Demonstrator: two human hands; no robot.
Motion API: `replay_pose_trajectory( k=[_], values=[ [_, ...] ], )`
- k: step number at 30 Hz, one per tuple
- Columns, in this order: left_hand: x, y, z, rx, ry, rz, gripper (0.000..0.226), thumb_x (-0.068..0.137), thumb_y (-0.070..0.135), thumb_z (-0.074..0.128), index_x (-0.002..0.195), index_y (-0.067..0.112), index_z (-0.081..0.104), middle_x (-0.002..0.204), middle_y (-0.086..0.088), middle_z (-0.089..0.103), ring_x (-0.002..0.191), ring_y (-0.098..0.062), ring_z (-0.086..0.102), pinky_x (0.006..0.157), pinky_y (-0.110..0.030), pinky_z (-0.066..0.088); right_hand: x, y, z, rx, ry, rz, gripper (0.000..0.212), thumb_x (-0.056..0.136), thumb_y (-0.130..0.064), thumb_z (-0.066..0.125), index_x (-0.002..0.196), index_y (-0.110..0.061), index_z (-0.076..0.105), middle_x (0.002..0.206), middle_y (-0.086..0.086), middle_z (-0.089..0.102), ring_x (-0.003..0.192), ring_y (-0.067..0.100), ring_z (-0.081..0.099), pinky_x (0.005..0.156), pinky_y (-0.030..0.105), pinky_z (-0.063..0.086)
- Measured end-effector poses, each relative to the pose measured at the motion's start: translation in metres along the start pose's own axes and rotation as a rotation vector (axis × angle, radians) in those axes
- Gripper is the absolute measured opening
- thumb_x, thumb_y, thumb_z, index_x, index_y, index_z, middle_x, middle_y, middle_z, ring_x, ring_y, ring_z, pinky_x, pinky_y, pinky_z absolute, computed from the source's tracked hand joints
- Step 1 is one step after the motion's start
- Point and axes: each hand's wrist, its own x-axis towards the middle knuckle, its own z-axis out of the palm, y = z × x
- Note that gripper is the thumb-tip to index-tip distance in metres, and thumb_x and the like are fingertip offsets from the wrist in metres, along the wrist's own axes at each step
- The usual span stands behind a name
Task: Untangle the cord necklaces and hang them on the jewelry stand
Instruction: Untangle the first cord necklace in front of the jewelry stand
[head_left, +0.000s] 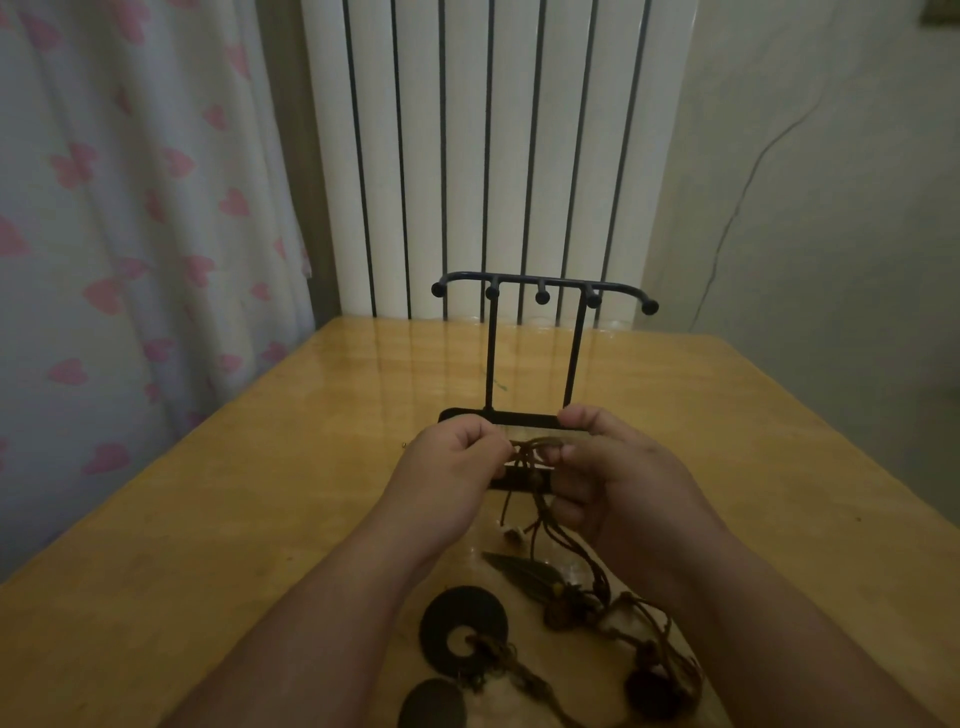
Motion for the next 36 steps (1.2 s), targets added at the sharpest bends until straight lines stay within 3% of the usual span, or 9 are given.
replay_pose_trajectory(
  k=[5, 10, 13, 16, 19, 25, 27, 31, 36],
  values=[
    [-0.002, 0.001, 0.001, 0.013, -0.007, -0.018, 0.025, 0.097, 0.021, 0.05, 0.074, 0.021, 0.061, 0.065, 0.009, 0.053, 0.062, -0.006, 0.048, 0.06, -0.023, 0.036, 0.002, -0.004, -0.006, -0.028, -0.027, 0.007, 0.029, 0.081, 0.0, 0.044, 0.106, -0.008, 0.057, 0.065, 0.003, 0.041, 0.055, 0.015, 0.032, 0.052, 0.029, 0.026],
    [-0.001, 0.001, -0.005, -0.004, 0.034, -0.005, 0.023, 0.096, 0.023, 0.05, 0.076, 0.021, 0.061, 0.07, 0.006, 0.056, 0.068, -0.009, 0.051, 0.064, -0.025, 0.039, -0.004, -0.007, -0.008, -0.457, 0.142, -0.111, 0.022, 0.087, -0.002, 0.058, 0.102, -0.017, 0.065, 0.091, 0.009, 0.066, 0.067, 0.018, 0.056, 0.054, 0.022, 0.041],
    [-0.001, 0.0, -0.004, 0.002, 0.026, 0.001, 0.02, 0.095, 0.023, 0.052, 0.079, 0.021, 0.063, 0.076, 0.001, 0.058, 0.074, -0.015, 0.053, 0.067, -0.03, 0.042, -0.004, -0.003, -0.004, -0.677, 0.192, -0.219, 0.008, 0.088, -0.021, 0.067, 0.092, -0.027, 0.069, 0.088, -0.001, 0.07, 0.078, 0.008, 0.066, 0.063, 0.017, 0.047],
    [-0.001, 0.0, -0.003, 0.021, 0.023, -0.006, 0.017, 0.097, 0.024, 0.051, 0.084, 0.021, 0.063, 0.08, 0.0, 0.06, 0.076, -0.015, 0.055, 0.067, -0.029, 0.043, -0.003, 0.0, -0.001, -0.706, 0.194, -0.259, 0.012, 0.091, -0.031, 0.062, 0.084, -0.024, 0.069, 0.08, -0.005, 0.068, 0.073, 0.002, 0.062, 0.064, 0.019, 0.044],
    [0.0, 0.001, -0.003, -0.002, 0.021, -0.047, 0.017, 0.099, 0.025, 0.05, 0.09, 0.02, 0.063, 0.087, 0.0, 0.065, 0.079, -0.017, 0.065, 0.064, -0.03, 0.049, -0.001, -0.002, -0.001, -0.579, 0.226, -0.192, 0.022, 0.097, -0.026, 0.05, 0.082, -0.018, 0.063, 0.07, 0.0, 0.057, 0.064, 0.016, 0.05, 0.061, 0.029, 0.04],
    [0.0, 0.002, -0.003, -0.308, -0.033, -0.165, 0.017, 0.102, 0.018, 0.046, 0.095, 0.01, 0.06, 0.099, -0.014, 0.072, 0.08, -0.024, 0.075, 0.066, -0.034, 0.057, -0.001, -0.003, 0.002, -0.318, 0.135, -0.101, 0.017, 0.099, -0.02, 0.046, 0.091, -0.014, 0.06, 0.072, 0.002, 0.063, 0.05, 0.007, 0.047, 0.051, 0.027, 0.035],
    [0.001, 0.001, -0.003, -0.389, -0.001, -0.162, 0.014, 0.1, 0.012, 0.049, 0.092, 0.008, 0.06, 0.093, -0.015, 0.072, 0.08, -0.025, 0.074, 0.067, -0.032, 0.057, 0.0, -0.003, 0.001, -0.33, 0.141, -0.087, 0.016, 0.099, -0.019, 0.047, 0.091, -0.014, 0.06, 0.069, 0.003, 0.062, 0.049, 0.008, 0.046, 0.049, 0.027, 0.033],
    [0.004, -0.004, -0.005, -0.323, 0.083, -0.115, 0.007, 0.093, 0.004, 0.06, 0.09, 0.009, 0.063, 0.09, -0.011, 0.073, 0.081, -0.02, 0.075, 0.069, -0.029, 0.058, -0.001, -0.003, -0.003, -0.438, 0.122, -0.076, 0.011, 0.091, -0.016, 0.054, 0.084, -0.012, 0.061, 0.063, 0.002, 0.053, 0.053, 0.013, 0.041, 0.049, 0.027, 0.032],
    [0.005, -0.007, -0.006, -0.222, 0.114, -0.06, 0.011, 0.088, 0.004, 0.067, 0.091, 0.014, 0.066, 0.089, -0.006, 0.073, 0.08, -0.015, 0.074, 0.07, -0.027, 0.059, -0.004, 0.001, -0.002, -0.644, 0.136, -0.199, 0.024, 0.09, -0.041, 0.061, 0.081, -0.021, 0.07, 0.062, -0.009, 0.062, 0.056, 0.001, 0.056, 0.058, 0.019, 0.037]
  ],
)
